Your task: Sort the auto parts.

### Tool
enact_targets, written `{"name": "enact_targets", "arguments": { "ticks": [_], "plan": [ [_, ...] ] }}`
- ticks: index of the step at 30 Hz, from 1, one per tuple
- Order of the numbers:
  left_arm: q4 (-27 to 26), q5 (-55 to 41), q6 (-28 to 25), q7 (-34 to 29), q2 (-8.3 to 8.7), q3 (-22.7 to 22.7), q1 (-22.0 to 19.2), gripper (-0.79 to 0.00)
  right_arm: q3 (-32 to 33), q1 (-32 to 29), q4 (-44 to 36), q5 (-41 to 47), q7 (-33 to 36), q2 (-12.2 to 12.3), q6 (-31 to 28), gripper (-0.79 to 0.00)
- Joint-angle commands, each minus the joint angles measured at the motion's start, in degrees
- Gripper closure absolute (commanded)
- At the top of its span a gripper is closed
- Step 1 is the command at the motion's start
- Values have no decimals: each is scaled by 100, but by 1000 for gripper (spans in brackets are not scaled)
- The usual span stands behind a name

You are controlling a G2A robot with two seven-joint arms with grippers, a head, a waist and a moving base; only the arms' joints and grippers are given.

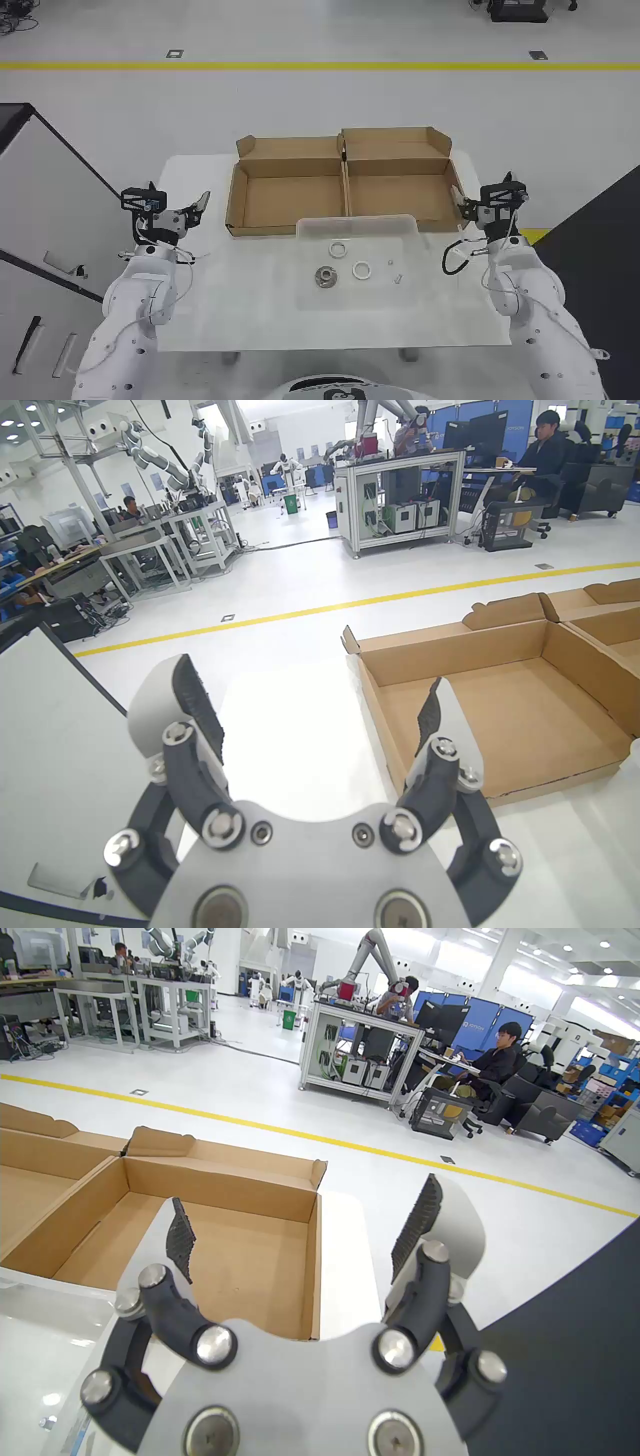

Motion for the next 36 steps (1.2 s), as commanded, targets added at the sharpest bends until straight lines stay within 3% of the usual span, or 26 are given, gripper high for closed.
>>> {"name": "enact_targets", "arguments": {
  "ticks": [1, 20, 27, 36],
  "plan": [
    [0, 0, 0, 0, 0, 0, 0, -785, 0, 0, 0, 0, 0, 0, 0, -785],
    [0, 0, 0, 0, 0, 0, 0, -785, 41, 33, -111, 64, -1, 2, -120, -785],
    [0, 0, 0, 0, 0, 0, 0, -785, 430, 142, -739, -140, 351, 93, -1156, -785],
    [0, 0, 0, 0, 0, 0, 0, -785, 769, 721, -1331, 30, 1439, 252, -3106, -785]
  ]
}}
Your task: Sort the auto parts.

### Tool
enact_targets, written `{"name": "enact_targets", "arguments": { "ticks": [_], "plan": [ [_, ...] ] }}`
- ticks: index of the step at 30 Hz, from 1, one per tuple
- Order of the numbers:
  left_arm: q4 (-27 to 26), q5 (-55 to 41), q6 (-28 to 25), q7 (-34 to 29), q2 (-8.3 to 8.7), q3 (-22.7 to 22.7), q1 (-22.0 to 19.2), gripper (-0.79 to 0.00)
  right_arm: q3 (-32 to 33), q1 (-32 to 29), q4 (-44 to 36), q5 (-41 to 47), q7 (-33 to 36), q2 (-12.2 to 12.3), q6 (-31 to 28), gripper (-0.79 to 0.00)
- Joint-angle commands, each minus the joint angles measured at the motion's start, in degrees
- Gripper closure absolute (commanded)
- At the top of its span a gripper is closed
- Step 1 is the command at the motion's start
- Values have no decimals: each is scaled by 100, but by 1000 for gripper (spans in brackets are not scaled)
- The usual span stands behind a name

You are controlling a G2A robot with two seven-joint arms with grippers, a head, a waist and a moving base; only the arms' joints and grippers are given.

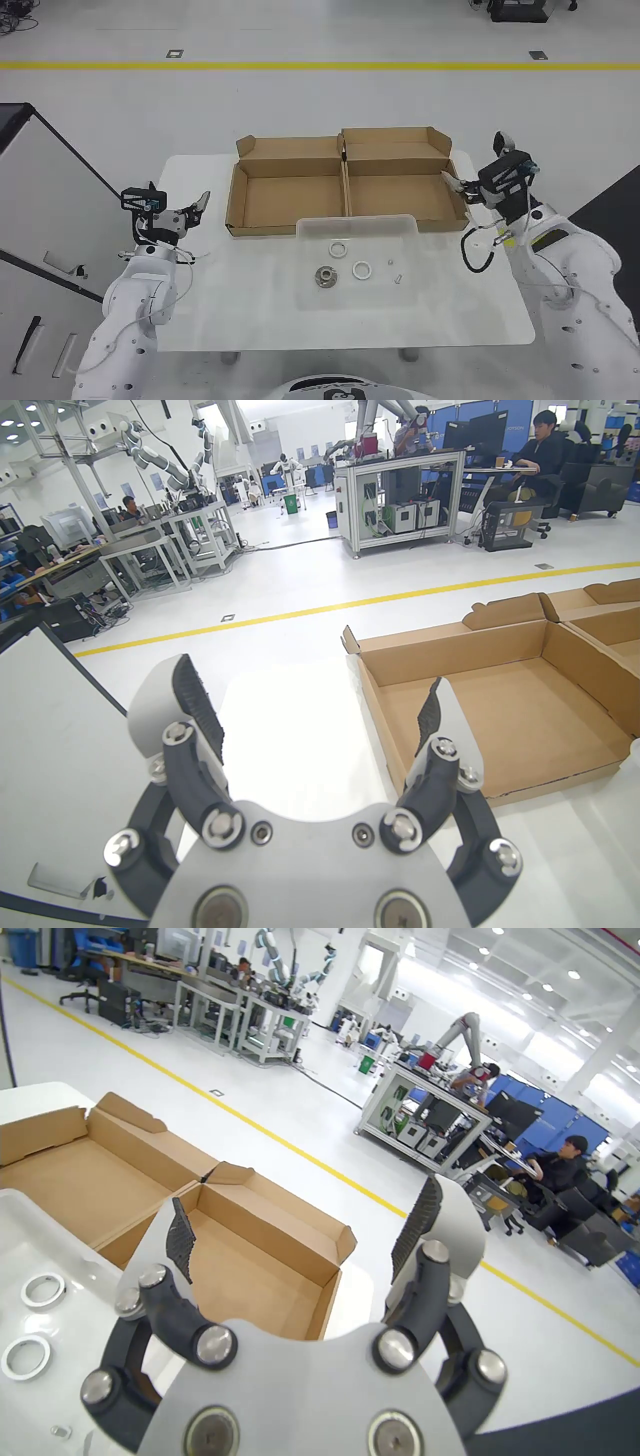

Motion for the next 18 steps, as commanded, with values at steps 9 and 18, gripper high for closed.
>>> {"name": "enact_targets", "arguments": {
  "ticks": [9, 18],
  "plan": [
    [0, 0, 0, 0, 0, 0, 0, -785, -158, 977, -28, 544, 1379, 188, -2126, -785],
    [0, 0, 0, 0, 0, 0, 0, -785, -706, 1887, 163, 1660, 2993, 361, -2906, -785]
  ]
}}
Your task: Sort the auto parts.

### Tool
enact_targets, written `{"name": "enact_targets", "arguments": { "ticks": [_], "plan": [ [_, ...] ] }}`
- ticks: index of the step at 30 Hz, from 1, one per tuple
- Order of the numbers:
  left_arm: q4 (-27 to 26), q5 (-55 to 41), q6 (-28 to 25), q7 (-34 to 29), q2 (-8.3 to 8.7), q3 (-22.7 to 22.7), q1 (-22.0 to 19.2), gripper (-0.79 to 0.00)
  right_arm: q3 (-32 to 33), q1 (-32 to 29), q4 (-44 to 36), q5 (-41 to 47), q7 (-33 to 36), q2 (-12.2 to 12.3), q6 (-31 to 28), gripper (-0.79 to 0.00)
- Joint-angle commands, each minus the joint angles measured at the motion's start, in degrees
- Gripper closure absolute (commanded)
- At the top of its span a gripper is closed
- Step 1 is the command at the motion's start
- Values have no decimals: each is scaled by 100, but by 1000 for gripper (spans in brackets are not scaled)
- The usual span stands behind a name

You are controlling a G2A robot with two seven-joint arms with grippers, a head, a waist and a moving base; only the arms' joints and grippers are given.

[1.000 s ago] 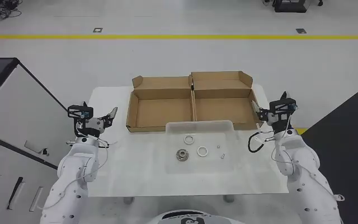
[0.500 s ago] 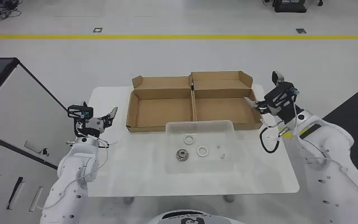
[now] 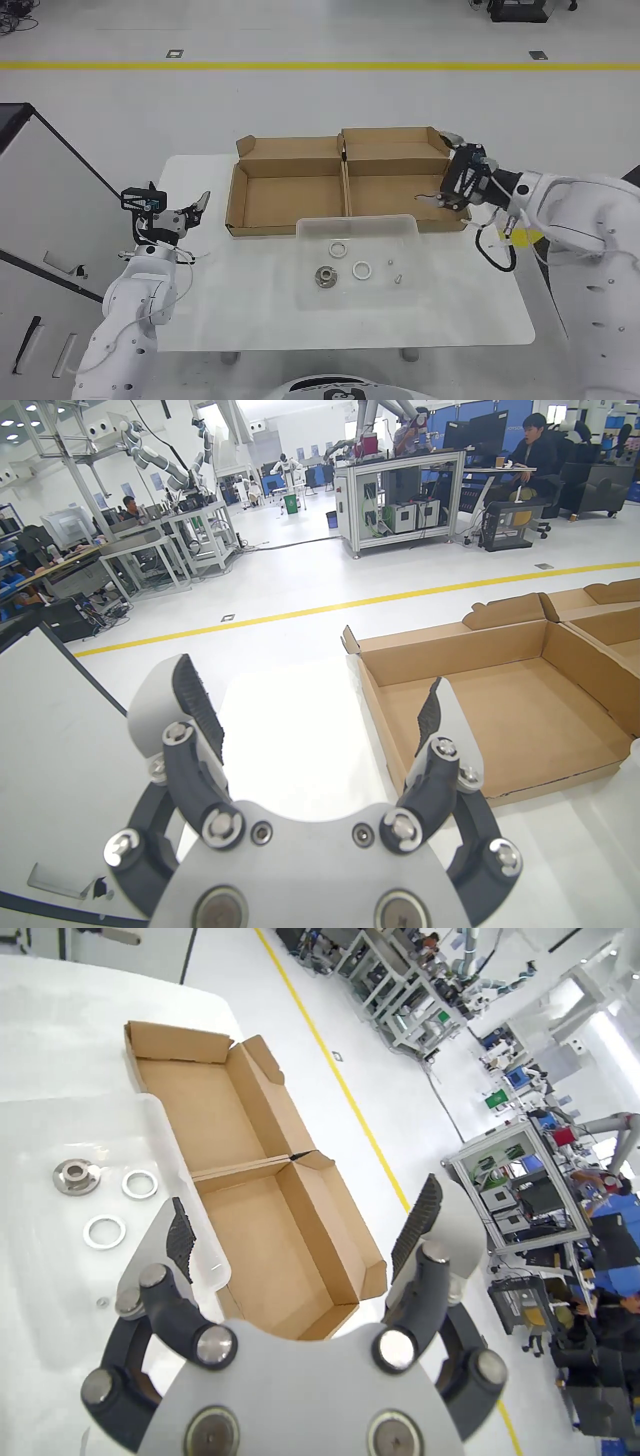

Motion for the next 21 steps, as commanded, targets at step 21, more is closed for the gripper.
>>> {"name": "enact_targets", "arguments": {
  "ticks": [21],
  "plan": [
    [0, 0, 0, 0, 0, 0, 0, -785, -3341, 2214, 406, 922, 1150, 1297, 599, -785]
  ]
}}
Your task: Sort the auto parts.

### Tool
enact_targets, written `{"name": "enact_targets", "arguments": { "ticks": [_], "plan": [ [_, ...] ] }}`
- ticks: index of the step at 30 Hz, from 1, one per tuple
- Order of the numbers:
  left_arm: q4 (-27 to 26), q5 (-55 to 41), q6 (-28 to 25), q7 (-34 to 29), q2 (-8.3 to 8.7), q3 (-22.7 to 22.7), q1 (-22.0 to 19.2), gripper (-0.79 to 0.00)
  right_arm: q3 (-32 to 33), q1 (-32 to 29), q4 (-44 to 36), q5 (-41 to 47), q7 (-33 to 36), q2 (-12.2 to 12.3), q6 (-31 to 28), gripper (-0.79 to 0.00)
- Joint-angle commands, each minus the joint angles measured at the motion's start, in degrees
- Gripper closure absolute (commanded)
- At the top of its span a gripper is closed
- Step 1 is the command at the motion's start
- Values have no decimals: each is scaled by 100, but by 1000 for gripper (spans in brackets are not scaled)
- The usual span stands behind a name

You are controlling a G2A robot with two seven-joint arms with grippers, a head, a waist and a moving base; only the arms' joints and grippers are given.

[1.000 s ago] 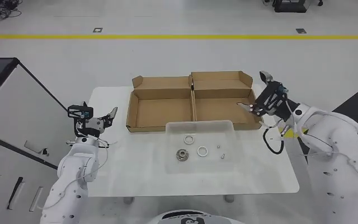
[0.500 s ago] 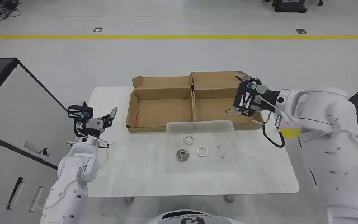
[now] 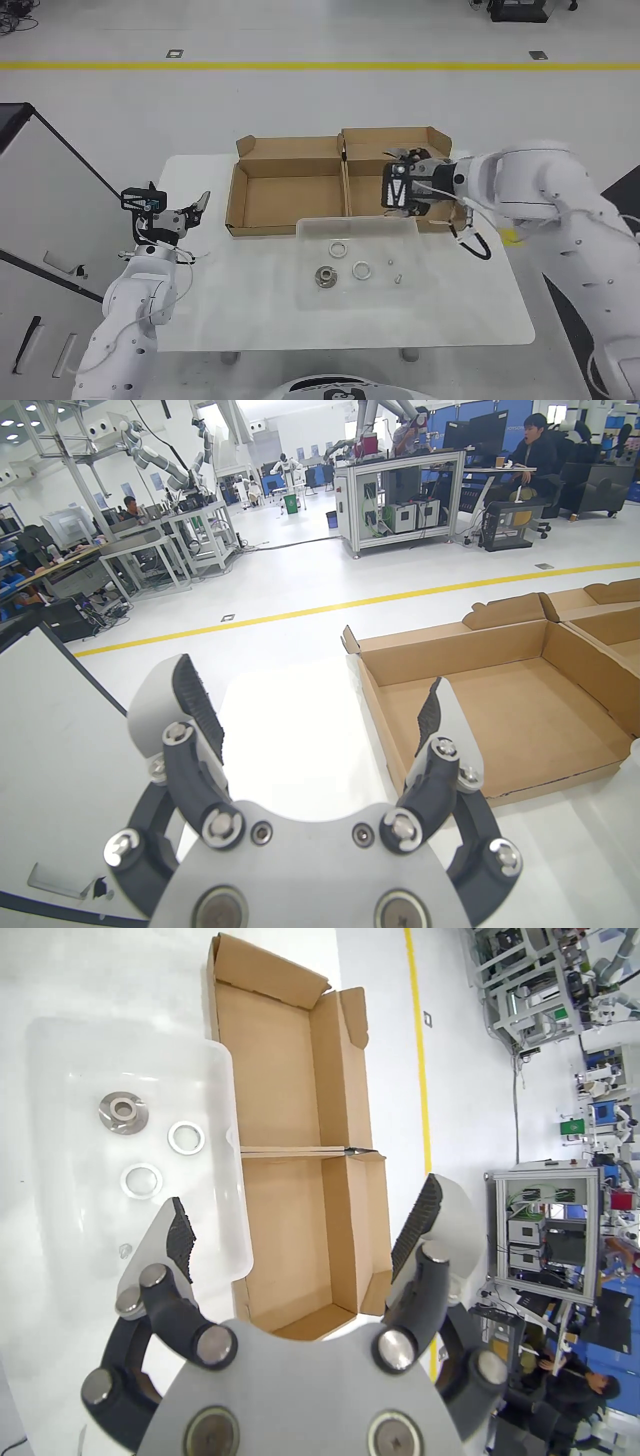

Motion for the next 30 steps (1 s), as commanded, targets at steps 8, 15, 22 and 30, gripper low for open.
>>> {"name": "enact_targets", "arguments": {
  "ticks": [8, 15, 22, 30],
  "plan": [
    [0, 0, 0, 0, 0, 0, 0, -785, -1620, 1094, 230, 336, -154, 727, -154, -785],
    [0, 0, 0, 0, 0, 0, 0, -785, -2768, 2027, 218, 769, -142, 1098, -141, -785],
    [0, 0, 0, 0, 0, 0, 0, -785, -3849, 2681, 278, 1344, 44, 1219, 45, -785],
    [0, 0, 0, 0, 0, 0, 0, -785, -4913, 3270, 307, 1671, 170, 1182, 171, -785]
  ]
}}
